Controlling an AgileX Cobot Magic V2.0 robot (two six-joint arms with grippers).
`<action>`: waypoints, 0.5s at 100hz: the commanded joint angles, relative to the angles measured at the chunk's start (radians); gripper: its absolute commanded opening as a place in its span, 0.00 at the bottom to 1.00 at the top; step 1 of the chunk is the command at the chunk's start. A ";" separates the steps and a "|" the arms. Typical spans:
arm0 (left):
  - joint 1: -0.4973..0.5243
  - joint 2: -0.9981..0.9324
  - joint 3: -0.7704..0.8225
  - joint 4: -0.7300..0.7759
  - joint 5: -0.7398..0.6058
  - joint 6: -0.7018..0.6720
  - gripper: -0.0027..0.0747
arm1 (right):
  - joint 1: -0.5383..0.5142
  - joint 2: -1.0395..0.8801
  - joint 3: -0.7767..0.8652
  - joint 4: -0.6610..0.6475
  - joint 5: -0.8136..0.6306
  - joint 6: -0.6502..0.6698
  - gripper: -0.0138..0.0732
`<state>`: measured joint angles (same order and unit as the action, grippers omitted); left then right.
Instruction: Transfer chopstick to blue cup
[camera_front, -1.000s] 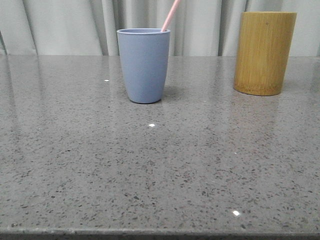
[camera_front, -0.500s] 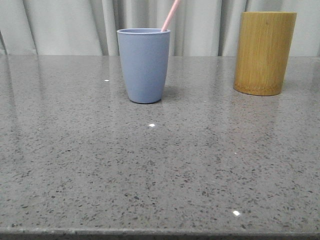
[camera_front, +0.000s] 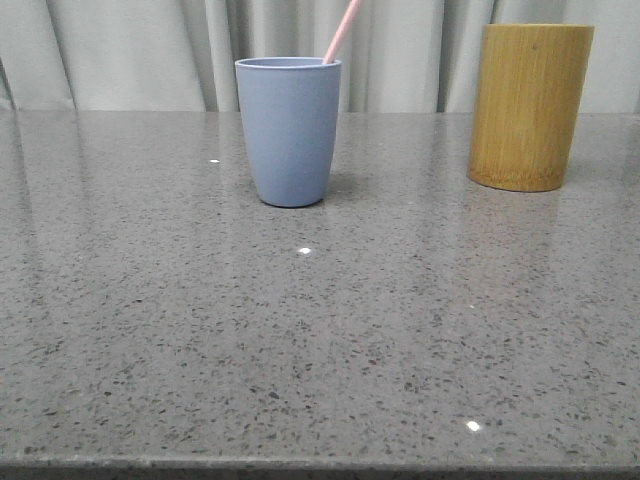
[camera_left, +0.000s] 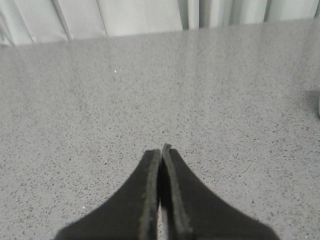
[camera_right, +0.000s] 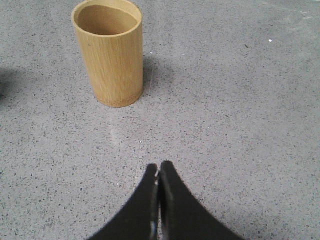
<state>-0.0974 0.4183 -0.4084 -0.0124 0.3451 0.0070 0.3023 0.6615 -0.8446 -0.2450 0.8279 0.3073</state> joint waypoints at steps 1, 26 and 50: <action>0.004 -0.097 0.077 0.005 -0.193 0.000 0.01 | -0.007 0.000 -0.024 -0.023 -0.060 -0.001 0.08; 0.004 -0.372 0.296 0.012 -0.258 0.000 0.01 | -0.007 0.000 -0.024 -0.023 -0.060 -0.001 0.08; 0.004 -0.455 0.369 0.032 -0.265 -0.007 0.01 | -0.007 0.000 -0.024 -0.023 -0.062 -0.001 0.08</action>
<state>-0.0974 -0.0045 -0.0264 0.0118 0.1757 0.0070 0.3023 0.6615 -0.8446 -0.2450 0.8279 0.3073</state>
